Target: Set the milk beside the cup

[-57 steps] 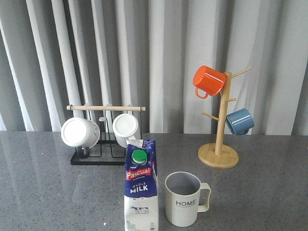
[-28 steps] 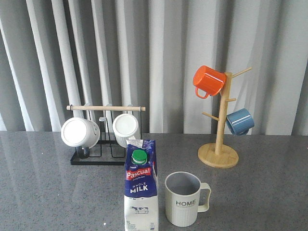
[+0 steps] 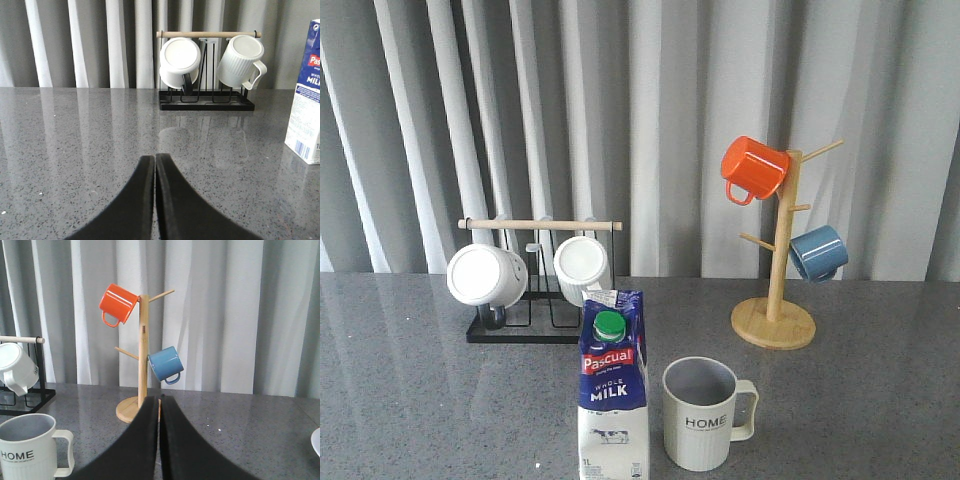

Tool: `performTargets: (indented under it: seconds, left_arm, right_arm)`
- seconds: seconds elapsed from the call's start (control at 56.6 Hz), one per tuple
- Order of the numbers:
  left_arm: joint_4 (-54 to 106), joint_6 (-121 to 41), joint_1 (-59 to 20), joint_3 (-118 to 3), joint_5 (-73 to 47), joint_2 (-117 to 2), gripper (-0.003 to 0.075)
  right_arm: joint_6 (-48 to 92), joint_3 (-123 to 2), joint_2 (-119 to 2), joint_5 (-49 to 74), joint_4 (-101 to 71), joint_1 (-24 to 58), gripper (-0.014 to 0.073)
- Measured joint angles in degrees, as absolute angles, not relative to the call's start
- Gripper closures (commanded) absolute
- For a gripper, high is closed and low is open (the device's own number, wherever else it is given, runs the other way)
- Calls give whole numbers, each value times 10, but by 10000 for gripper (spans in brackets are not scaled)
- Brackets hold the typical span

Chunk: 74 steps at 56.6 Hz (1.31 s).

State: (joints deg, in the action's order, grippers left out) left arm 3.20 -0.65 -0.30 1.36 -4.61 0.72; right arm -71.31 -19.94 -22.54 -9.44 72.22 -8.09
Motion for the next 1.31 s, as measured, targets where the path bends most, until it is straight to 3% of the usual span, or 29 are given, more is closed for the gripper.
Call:
performTargets:
  seconds: [1.307]
  left_arm:
    - [32, -6, 1, 14, -66, 7, 727]
  right_arm:
    - [-713, -197, -225, -83, 722, -81, 596]
